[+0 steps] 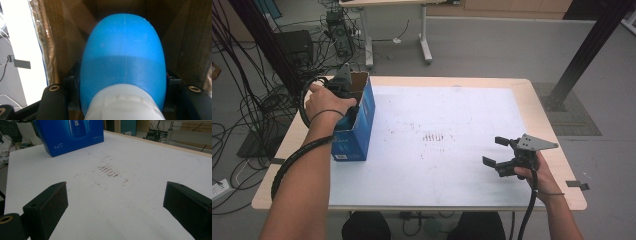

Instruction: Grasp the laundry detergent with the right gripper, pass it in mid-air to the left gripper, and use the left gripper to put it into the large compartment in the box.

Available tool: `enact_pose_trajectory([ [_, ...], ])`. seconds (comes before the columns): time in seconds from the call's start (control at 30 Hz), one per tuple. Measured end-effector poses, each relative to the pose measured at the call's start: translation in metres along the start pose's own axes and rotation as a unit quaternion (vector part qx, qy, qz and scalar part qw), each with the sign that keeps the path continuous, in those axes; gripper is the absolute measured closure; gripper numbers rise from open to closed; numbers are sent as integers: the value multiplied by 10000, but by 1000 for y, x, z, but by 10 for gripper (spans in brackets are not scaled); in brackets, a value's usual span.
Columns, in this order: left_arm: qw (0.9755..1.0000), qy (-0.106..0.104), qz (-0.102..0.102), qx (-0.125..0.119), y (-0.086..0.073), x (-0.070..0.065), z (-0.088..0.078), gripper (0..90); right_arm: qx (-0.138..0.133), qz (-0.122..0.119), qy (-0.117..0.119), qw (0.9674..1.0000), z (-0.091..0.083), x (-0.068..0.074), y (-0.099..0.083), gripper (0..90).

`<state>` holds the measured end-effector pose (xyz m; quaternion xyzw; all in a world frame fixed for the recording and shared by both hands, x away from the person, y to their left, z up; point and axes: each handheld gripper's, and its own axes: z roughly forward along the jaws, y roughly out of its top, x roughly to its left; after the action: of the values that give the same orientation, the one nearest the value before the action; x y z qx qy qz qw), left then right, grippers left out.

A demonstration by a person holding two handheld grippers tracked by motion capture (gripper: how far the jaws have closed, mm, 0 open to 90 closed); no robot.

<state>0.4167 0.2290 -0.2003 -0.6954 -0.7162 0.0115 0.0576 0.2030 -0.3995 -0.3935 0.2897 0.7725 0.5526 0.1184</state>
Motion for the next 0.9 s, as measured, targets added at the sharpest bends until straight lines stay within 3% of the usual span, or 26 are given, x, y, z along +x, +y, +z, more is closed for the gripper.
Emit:
enact_pose_trajectory([
  [0.9, 10000, -28, -44, -20, -2, 3, 0, 376, 16, 33, 2, 10000, 1, -2, -1, 49],
])
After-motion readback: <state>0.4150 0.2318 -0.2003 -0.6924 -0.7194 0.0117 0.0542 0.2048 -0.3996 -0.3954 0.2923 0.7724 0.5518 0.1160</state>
